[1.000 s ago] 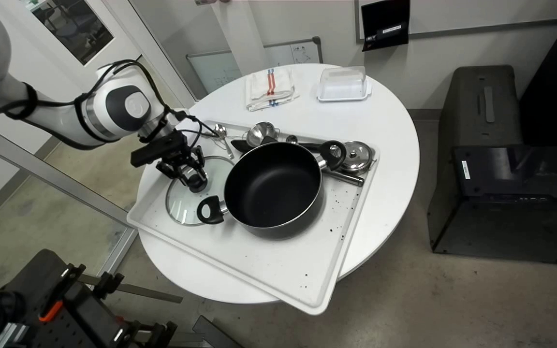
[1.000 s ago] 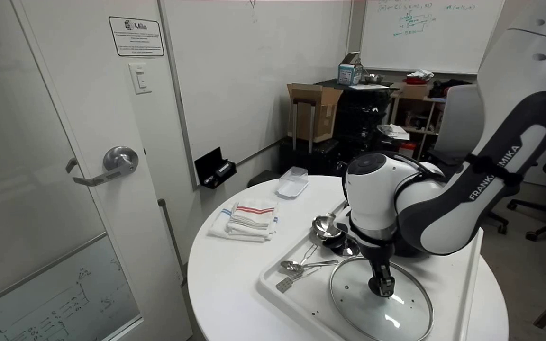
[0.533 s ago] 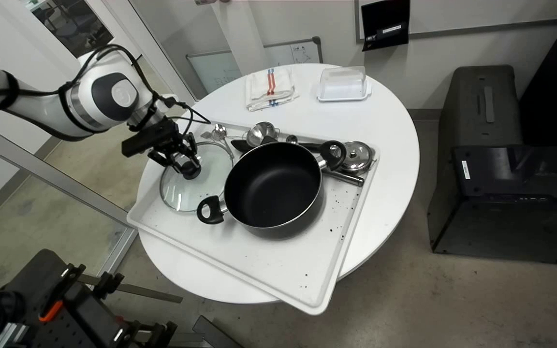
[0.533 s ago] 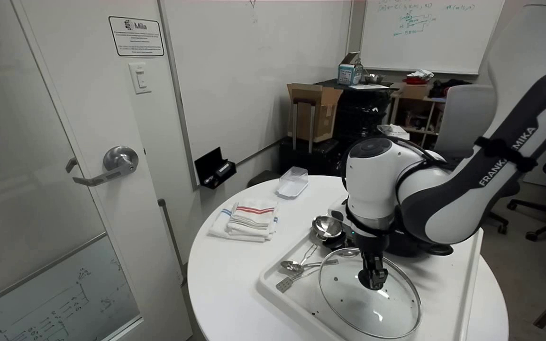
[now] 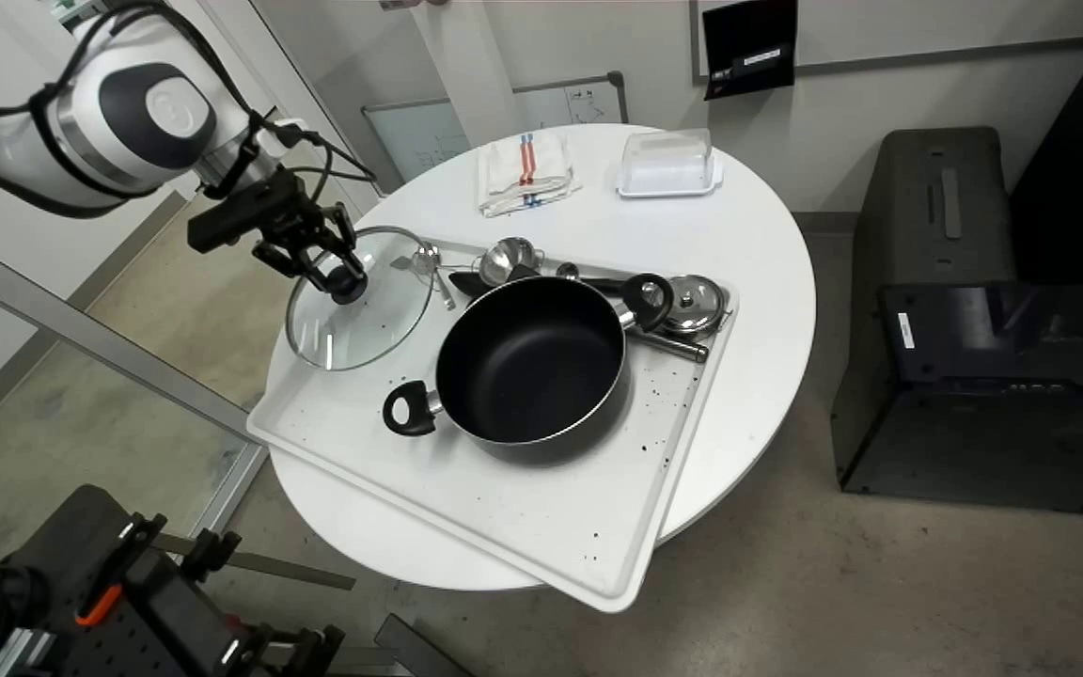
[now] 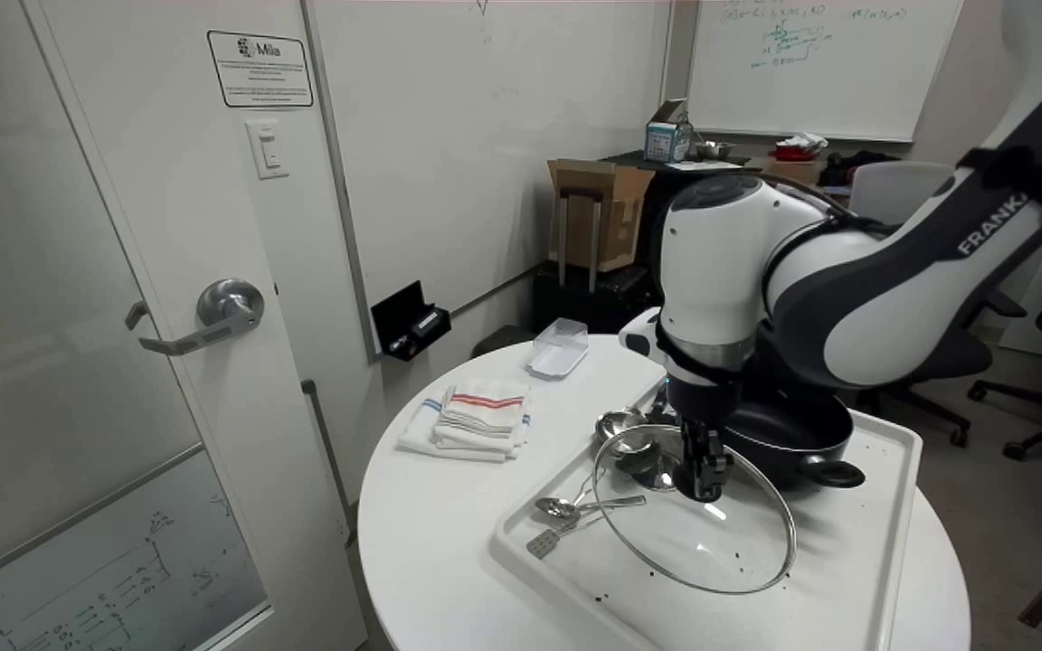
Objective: Put the lid on the pot
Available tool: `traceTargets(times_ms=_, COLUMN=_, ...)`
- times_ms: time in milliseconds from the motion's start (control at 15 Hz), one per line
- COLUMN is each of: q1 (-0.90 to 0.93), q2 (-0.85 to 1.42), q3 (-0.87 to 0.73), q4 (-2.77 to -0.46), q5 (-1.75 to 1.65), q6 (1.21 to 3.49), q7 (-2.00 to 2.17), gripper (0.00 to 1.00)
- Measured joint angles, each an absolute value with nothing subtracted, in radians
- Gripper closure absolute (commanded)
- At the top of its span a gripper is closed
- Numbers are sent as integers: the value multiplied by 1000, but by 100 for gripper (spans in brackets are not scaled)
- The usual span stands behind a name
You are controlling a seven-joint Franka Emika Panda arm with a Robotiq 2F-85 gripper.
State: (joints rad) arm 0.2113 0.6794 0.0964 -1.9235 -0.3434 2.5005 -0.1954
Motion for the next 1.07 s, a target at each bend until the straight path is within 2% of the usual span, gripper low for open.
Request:
traceTargets(times_ms=467, q1=166, q2=581, q3=88, q4=-1882, q5=-236, q6=2277, q7=-169, gripper=75)
traceTargets(times_ms=1067, q1=59, q2=605, q3=52, q4=-1829, q5=-119, q6=2258, q7=-83, gripper=75)
